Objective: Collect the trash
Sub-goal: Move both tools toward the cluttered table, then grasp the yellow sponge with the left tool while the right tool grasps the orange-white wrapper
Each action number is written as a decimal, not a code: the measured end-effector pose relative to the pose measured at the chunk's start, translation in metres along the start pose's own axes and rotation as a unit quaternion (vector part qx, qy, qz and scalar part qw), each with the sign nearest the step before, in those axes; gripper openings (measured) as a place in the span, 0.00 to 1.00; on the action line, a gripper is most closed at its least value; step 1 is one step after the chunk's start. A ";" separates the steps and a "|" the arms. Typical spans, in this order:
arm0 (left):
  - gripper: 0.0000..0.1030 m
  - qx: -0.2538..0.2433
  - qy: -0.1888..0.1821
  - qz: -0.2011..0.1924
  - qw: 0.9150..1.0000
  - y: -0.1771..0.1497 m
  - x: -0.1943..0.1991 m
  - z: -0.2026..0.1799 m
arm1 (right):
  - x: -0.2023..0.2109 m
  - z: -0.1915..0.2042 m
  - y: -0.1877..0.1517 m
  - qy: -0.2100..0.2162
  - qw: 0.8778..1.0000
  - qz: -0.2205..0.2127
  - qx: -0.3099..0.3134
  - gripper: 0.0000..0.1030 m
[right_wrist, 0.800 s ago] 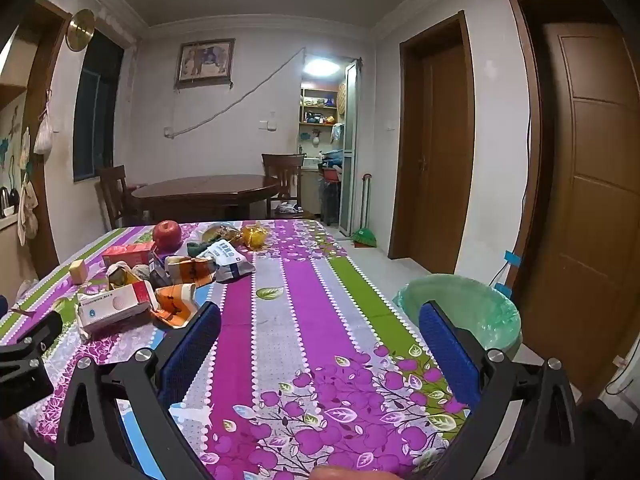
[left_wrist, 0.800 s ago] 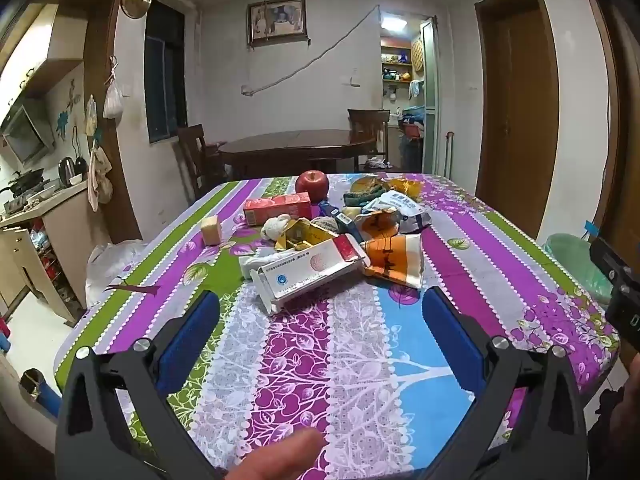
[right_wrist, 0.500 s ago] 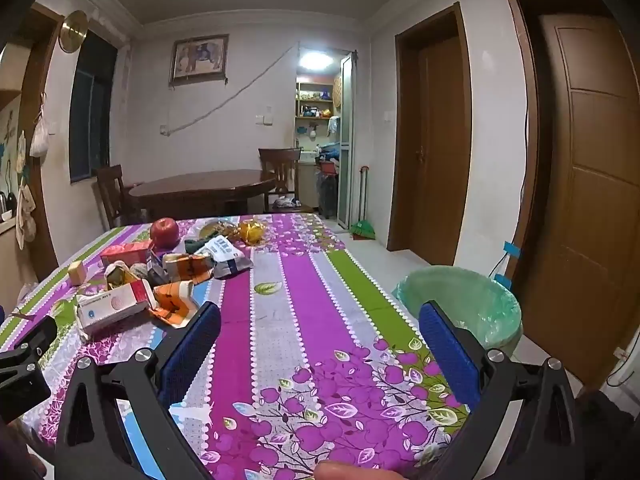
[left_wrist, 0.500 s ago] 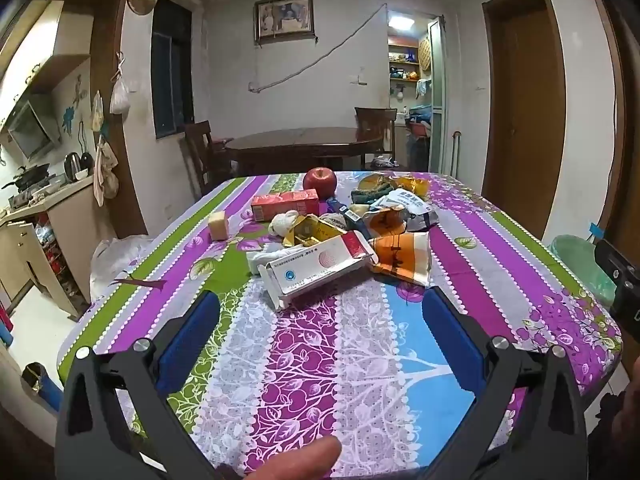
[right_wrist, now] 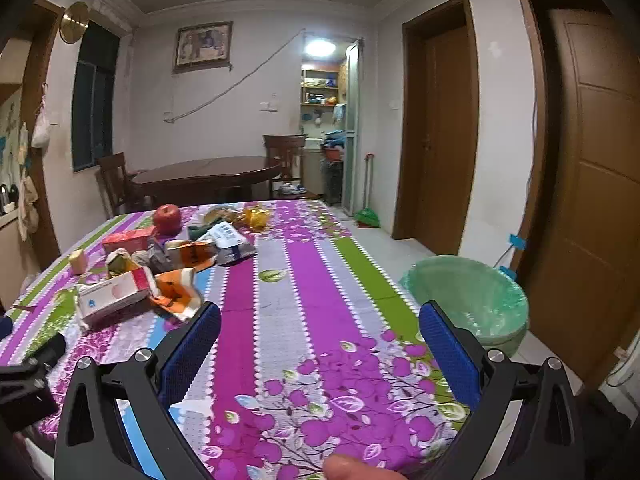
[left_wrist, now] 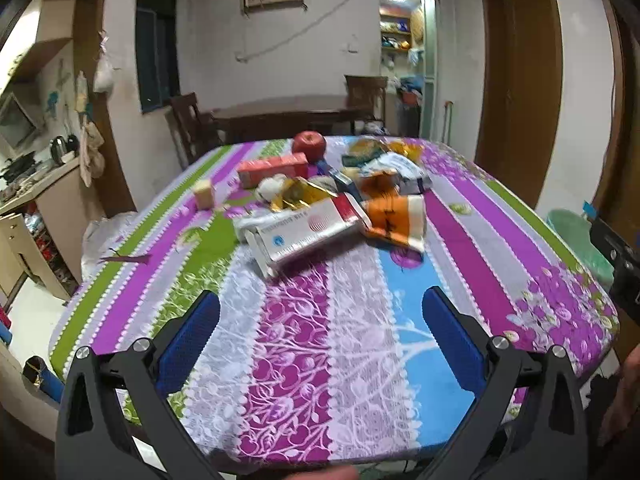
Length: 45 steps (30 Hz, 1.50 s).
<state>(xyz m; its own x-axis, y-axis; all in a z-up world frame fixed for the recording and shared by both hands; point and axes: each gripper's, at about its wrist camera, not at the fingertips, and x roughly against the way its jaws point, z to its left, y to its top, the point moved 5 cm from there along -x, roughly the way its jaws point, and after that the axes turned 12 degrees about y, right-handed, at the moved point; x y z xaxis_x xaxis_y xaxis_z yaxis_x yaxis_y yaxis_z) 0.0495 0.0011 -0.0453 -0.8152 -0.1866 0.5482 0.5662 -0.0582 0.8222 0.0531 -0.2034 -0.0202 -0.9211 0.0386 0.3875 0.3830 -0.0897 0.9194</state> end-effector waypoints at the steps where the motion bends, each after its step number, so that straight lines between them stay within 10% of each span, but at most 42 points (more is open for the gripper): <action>1: 0.95 -0.002 -0.008 0.003 1.000 -0.001 -0.001 -0.002 | -0.001 0.001 -0.001 0.009 1.000 0.000 -0.004 0.96; 11: 0.95 0.013 -0.034 0.031 0.999 -0.008 -0.014 0.003 | -0.006 0.021 -0.007 0.038 0.999 0.003 0.014 0.96; 25: 0.95 0.106 0.045 0.060 0.991 0.009 -0.068 0.114 | -0.055 0.062 -0.004 0.123 0.989 0.065 0.053 0.96; 38: 0.84 0.098 0.031 0.094 0.990 0.083 -0.178 0.147 | -0.186 0.095 0.025 0.216 0.959 0.153 0.102 0.96; 45: 0.74 0.090 0.058 0.135 0.985 0.108 -0.256 0.154 | -0.250 0.101 0.023 0.251 0.938 0.213 0.111 0.80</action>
<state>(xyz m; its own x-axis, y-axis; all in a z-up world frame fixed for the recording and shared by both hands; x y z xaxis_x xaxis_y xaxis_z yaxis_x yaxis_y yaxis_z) 0.3004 0.1940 -0.0736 -0.6132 -0.2831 0.7374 0.7204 0.1824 0.6691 0.2990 -0.1142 -0.0884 -0.5772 -0.4317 0.6931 0.6775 0.2206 0.7016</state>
